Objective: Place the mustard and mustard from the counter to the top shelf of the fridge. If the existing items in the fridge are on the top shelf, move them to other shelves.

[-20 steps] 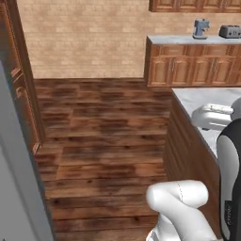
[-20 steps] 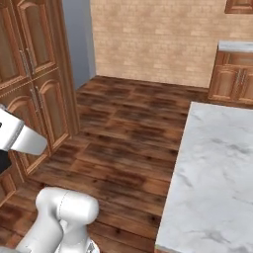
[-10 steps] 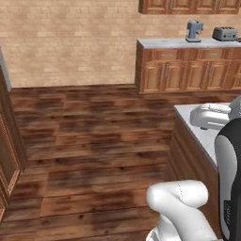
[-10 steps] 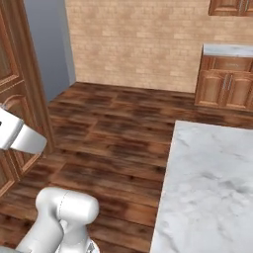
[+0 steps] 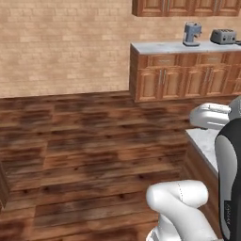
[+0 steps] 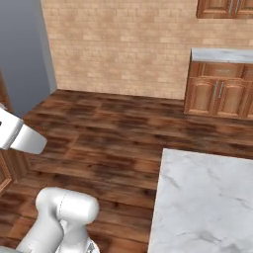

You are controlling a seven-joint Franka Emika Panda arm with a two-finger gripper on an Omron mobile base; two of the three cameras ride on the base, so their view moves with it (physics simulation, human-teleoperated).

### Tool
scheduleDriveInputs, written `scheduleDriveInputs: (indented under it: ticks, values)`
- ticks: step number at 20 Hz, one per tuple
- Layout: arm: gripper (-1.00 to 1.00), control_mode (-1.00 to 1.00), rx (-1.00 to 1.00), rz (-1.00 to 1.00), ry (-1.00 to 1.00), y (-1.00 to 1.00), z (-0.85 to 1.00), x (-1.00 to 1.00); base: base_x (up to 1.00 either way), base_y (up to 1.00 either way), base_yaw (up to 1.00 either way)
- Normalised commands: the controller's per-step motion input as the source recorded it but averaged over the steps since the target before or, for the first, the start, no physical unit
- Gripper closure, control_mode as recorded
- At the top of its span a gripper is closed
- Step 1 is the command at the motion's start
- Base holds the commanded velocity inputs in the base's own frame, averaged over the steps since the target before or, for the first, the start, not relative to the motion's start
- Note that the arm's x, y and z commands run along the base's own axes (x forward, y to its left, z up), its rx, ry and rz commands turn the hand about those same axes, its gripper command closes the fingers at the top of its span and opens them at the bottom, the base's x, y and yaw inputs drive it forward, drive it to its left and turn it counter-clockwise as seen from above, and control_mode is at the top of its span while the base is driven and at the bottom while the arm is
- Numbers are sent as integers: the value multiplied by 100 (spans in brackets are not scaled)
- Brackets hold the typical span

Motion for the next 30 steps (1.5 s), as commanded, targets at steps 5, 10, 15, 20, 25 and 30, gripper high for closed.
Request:
scheduleDriveInputs:
  ticks: [5, 10, 15, 20, 25, 30]
  values:
    - [-100, 100, 0, 0, 0, 0, 0, 0, 100, 4, -11]
    - [-100, 100, 0, 0, 0, 0, 0, 0, 100, 8, -11]
    - [-100, 100, 0, 0, 0, 0, 0, 0, 100, 12, -14]
    - [-100, 100, 0, 0, 0, 0, 0, 0, 100, 19, -21]
    - [-100, 100, 0, 0, 0, 0, 0, 0, 100, 29, -29]
    - [-100, 100, 0, 0, 0, 0, 0, 0, 100, 41, -49]
